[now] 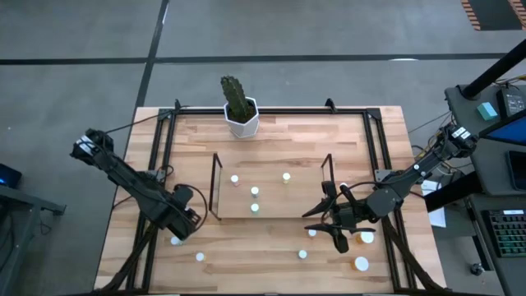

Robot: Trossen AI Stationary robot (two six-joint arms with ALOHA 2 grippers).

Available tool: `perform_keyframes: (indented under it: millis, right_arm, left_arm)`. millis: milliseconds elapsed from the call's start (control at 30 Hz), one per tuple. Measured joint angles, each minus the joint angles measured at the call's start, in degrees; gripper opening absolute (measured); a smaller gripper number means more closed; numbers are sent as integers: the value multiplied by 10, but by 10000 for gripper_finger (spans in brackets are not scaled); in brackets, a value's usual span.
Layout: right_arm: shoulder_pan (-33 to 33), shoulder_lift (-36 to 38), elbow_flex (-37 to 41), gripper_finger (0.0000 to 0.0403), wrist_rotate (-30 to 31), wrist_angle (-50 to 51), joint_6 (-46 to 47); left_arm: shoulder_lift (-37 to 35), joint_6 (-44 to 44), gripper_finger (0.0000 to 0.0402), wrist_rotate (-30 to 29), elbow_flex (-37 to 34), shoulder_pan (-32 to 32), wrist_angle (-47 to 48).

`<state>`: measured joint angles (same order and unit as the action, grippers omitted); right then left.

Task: Pick and place medicine bottles onto shelf by color
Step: Put the pink pill bottle on the shelf aligned with the other pink pill bottle

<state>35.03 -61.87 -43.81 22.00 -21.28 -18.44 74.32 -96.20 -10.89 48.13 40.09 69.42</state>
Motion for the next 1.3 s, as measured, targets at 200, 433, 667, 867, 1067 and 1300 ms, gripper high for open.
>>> perform_keyframes:
  millis: [200,433,667,867,1067,1300]
  right_arm:
    - [0,0,0,134,0,0,5]
    - [0,0,0,134,0,0,4]
    - [0,0,0,134,0,0,4]
    - [0,0,0,134,0,0,4]
    - [0,0,0,134,0,1,4]
    - [0,0,0,134,0,1,4]
  left_arm:
    - [15,-11,251,3,-15,0,-11]
    - [27,-10,243,5,-23,0,-30]
    - [31,-10,189,7,-22,0,-30]
    - [30,-10,144,7,-20,0,-34]
    - [30,-10,116,8,-19,0,-38]
    - [30,10,103,40,39,0,-41]
